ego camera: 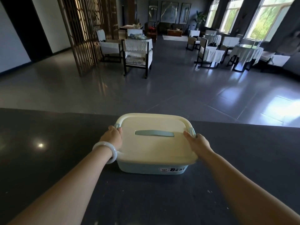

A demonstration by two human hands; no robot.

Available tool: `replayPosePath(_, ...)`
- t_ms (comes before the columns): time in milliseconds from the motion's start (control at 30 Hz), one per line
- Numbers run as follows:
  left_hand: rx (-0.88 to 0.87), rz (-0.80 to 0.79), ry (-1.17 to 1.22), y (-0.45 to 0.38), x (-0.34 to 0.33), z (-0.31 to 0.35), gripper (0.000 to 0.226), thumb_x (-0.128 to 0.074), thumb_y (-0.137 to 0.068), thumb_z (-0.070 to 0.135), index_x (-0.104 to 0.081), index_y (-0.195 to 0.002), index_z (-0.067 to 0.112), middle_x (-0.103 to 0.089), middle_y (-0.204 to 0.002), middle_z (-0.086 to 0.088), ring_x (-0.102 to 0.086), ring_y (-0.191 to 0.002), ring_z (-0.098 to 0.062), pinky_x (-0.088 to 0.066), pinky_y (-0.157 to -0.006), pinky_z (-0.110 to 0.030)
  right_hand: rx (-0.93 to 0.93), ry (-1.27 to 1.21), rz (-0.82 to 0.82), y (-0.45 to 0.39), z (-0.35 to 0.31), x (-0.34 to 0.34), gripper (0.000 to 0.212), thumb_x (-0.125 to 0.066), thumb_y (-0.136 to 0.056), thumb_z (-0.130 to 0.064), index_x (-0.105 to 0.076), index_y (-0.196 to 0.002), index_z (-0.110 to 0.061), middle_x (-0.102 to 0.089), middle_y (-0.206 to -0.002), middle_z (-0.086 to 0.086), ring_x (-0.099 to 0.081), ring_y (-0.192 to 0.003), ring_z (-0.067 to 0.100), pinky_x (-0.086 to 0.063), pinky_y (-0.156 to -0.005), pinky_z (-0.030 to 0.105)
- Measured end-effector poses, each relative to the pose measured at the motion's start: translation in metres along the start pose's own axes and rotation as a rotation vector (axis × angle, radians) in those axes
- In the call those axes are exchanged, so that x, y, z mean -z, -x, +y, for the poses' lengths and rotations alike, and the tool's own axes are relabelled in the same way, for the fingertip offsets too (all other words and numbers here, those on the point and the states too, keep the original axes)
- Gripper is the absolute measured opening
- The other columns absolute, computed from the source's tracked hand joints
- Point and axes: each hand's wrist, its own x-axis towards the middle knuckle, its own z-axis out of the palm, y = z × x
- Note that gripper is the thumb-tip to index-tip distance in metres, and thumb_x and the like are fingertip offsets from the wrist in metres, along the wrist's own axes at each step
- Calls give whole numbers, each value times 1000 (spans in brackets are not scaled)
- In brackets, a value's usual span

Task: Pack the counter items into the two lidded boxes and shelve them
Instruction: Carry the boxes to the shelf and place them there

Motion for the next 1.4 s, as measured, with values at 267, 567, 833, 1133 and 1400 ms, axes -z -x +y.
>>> replayPosePath(267, 15, -67, 4, 101, 2, -2, 35, -21, -102, 45, -38, -100, 15, -55, -79, -5, -57, -63, -19, -35, -48, -30, -35, -61, 42, 85, 63, 36, 46, -55, -86, -58, -57, -92, -13, -61, -78, 1, -57, -66, 15, -37, -50, 28)
replayPosePath(567, -136, -137, 56, 206, -32, 23, 37, -23, -101, 47, -41, -98, 15, -55, -79, -5, -57, -65, -19, -36, -49, -31, -112, -154, 182, 177, 155, 111, 45, -61, -82, -57, -61, -85, -12, -61, -73, 3, -56, -61, 17, -41, -51, 28)
replayPosePath(833, -337, -242, 54, 277, -78, 102, 37, -27, -100, 47, -41, -95, 14, -50, -82, -4, -50, -73, -22, -36, -61, -36, -246, -327, 354, 235, 252, 192, 45, -67, -79, -54, -62, -85, -9, -61, -69, 3, -55, -60, 17, -43, -52, 29)
replayPosePath(1133, -585, -421, 96, 417, -171, 259, 39, -34, -99, 49, -44, -96, 12, -57, -95, -12, -54, -82, -30, -38, -66, -37, -360, -379, 612, 298, 394, 354, 41, -69, -79, -51, -65, -84, -11, -68, -76, 5, -63, -67, 19, -52, -58, 34)
replayPosePath(1400, -848, -550, 151, 577, -260, 412, 40, -42, -98, 46, -47, -95, 6, -59, -93, -15, -57, -88, -35, -39, -68, -37, -427, -495, 864, 384, 520, 502, 33, -71, -82, -41, -63, -89, -10, -69, -86, 14, -65, -74, 26, -58, -71, 48)
